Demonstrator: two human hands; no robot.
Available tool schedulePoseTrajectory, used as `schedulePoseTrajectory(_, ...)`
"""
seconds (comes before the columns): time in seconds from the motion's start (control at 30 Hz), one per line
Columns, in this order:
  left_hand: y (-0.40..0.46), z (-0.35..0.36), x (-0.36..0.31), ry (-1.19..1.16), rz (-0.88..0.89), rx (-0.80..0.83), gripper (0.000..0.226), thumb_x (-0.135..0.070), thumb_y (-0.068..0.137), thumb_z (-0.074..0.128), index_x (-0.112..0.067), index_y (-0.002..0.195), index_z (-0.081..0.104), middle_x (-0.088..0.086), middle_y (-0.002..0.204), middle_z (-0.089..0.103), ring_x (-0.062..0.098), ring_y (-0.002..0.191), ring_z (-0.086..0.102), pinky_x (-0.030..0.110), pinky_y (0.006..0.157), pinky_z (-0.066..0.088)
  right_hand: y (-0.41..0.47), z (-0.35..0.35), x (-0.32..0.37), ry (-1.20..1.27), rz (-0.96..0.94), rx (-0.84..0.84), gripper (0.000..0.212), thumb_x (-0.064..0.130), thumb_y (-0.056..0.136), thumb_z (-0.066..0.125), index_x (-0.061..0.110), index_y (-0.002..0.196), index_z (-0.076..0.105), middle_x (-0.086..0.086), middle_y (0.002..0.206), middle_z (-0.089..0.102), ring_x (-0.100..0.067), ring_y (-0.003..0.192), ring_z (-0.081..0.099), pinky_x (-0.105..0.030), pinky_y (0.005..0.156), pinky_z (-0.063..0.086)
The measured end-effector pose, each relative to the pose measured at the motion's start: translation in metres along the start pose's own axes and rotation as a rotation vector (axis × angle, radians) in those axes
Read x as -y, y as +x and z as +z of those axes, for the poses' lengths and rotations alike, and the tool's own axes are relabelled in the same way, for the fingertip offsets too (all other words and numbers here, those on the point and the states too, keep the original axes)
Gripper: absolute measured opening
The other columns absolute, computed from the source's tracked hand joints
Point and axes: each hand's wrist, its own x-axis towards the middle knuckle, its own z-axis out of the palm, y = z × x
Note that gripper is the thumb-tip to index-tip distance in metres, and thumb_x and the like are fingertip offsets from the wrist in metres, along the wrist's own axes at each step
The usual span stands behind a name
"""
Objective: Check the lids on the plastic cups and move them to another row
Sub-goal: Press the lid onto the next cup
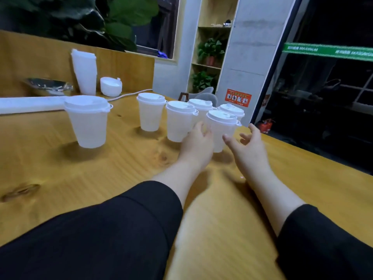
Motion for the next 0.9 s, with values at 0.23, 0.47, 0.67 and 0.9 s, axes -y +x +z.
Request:
schedulePoseTrajectory(0.23, 0.013, 0.009, 0.003, -0.156, 0.022, 0.044, 0.035, -0.046, 0.11, 0.039, -0.03, 0.135, 0.056, -0.003, 0.131, 0.064, 0.019, 0.126, 0.057, 0.03, 0.102, 0.04, 0.034, 0.013, -0.01, 0.096, -0.055, 0.143, 0.08, 0.015, 0.093, 0.073, 0.025, 0.158, 0.028, 0.017, 0.116, 0.068, -0.005, 0.113, 0.065, -0.022, 0.088, 0.056)
schedulePoseTrajectory(0.47, -0.019, 0.017, -0.028, -0.358, -0.093, 0.109, 0.051, -0.076, 0.093, 0.041, -0.039, 0.089, 0.076, -0.003, 0.103, 0.079, 0.019, 0.109, 0.07, 0.038, 0.095, 0.05, -0.017, -0.037, 0.003, 0.112, -0.021, -0.023, 0.094, 0.023, 0.09, 0.079, 0.024, 0.162, 0.02, 0.005, 0.13, 0.054, -0.015, 0.115, 0.059, -0.024, 0.082, 0.046)
schedulePoseTrajectory(0.67, -0.099, 0.068, -0.073, -0.54, -0.127, 0.311, 0.045, -0.057, 0.103, 0.048, -0.02, 0.12, 0.067, -0.001, 0.112, 0.077, 0.015, 0.109, 0.072, 0.035, 0.093, 0.057, -0.11, -0.135, 0.0, 0.014, 0.005, -0.202, 0.091, 0.026, 0.088, 0.081, 0.028, 0.16, 0.025, 0.013, 0.148, 0.046, -0.015, 0.127, 0.056, -0.036, 0.104, 0.049)
schedulePoseTrajectory(0.9, -0.233, 0.121, -0.126, -0.557, -0.163, 0.54, 0.043, -0.072, 0.082, 0.058, -0.039, 0.11, 0.067, -0.01, 0.116, 0.072, 0.016, 0.114, 0.067, 0.048, 0.106, 0.051, -0.25, -0.255, 0.0, -0.128, 0.097, -0.233, 0.094, 0.021, 0.084, 0.083, 0.036, 0.159, 0.028, 0.012, 0.146, 0.051, 0.01, 0.114, 0.053, 0.0, 0.079, 0.042)
